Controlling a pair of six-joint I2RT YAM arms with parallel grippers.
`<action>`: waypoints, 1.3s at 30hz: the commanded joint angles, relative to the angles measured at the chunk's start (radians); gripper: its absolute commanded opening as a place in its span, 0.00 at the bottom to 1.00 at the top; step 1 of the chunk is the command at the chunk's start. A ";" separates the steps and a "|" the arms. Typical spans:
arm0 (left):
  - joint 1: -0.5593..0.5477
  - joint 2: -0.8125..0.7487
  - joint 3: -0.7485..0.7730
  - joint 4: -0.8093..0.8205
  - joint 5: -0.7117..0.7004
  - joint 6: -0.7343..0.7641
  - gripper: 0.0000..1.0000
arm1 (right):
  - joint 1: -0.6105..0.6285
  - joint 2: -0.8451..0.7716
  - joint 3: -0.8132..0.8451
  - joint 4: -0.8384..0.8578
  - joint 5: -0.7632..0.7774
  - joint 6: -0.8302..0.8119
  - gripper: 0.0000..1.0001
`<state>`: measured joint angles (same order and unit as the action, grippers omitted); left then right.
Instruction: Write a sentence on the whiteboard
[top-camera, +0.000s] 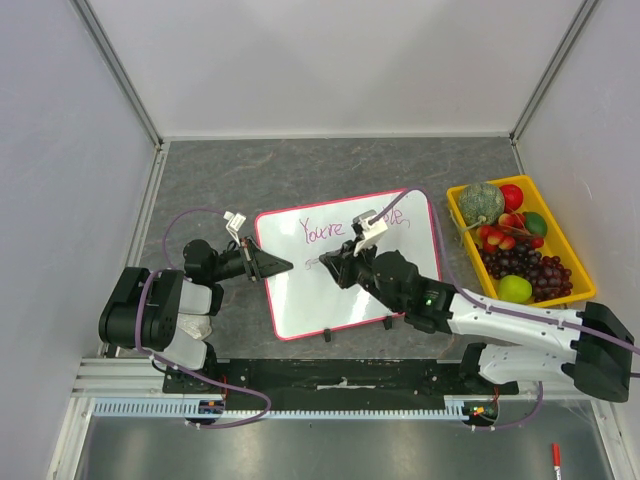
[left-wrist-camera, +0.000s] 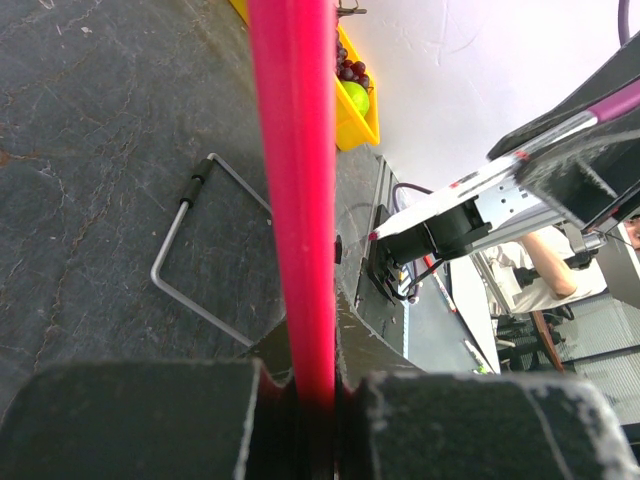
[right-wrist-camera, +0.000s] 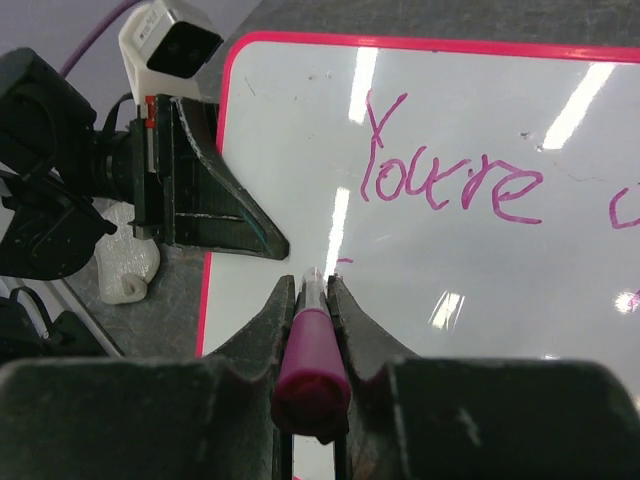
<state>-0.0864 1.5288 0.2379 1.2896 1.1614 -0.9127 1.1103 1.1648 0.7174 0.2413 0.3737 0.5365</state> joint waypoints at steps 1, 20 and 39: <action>-0.004 0.013 -0.015 0.017 0.004 0.067 0.02 | -0.018 -0.068 -0.010 0.072 0.022 0.014 0.00; -0.003 0.016 -0.014 0.017 0.006 0.066 0.02 | -0.098 -0.004 -0.027 0.076 -0.068 0.034 0.00; -0.003 0.016 -0.014 0.019 0.006 0.066 0.02 | -0.106 -0.010 -0.059 -0.010 0.007 0.031 0.00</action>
<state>-0.0864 1.5291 0.2379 1.2888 1.1614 -0.9127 1.0153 1.1622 0.6773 0.2790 0.3180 0.5747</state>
